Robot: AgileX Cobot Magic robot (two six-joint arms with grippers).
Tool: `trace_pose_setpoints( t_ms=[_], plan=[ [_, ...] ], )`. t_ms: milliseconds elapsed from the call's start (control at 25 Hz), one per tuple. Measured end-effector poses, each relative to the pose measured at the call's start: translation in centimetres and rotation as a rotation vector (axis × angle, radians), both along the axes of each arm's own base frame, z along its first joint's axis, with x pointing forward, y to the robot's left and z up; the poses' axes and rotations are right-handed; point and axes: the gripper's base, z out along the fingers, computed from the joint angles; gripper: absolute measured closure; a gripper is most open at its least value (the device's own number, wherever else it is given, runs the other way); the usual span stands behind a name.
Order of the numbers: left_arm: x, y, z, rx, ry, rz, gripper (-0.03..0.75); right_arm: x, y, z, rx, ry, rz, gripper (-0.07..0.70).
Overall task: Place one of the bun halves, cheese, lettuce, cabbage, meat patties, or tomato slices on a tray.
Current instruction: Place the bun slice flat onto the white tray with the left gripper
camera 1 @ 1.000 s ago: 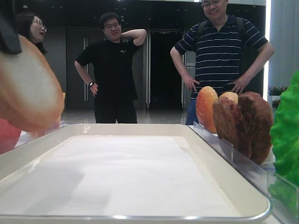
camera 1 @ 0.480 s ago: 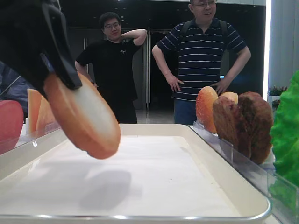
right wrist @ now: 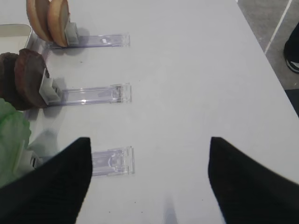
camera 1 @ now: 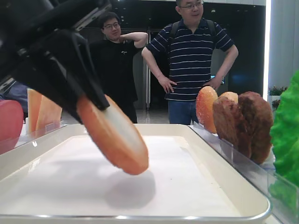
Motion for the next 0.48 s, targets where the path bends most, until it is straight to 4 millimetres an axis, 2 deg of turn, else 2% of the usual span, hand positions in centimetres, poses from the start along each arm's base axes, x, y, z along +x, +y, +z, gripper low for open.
trace_pose_setpoints(
  t_ms=[480],
  plan=[
    [0.5,-0.8,-1.1,-0.055,-0.001,-0.011,0.574,0.0,0.0,0.0,0.0,0.0,0.0,0.108]
  ],
)
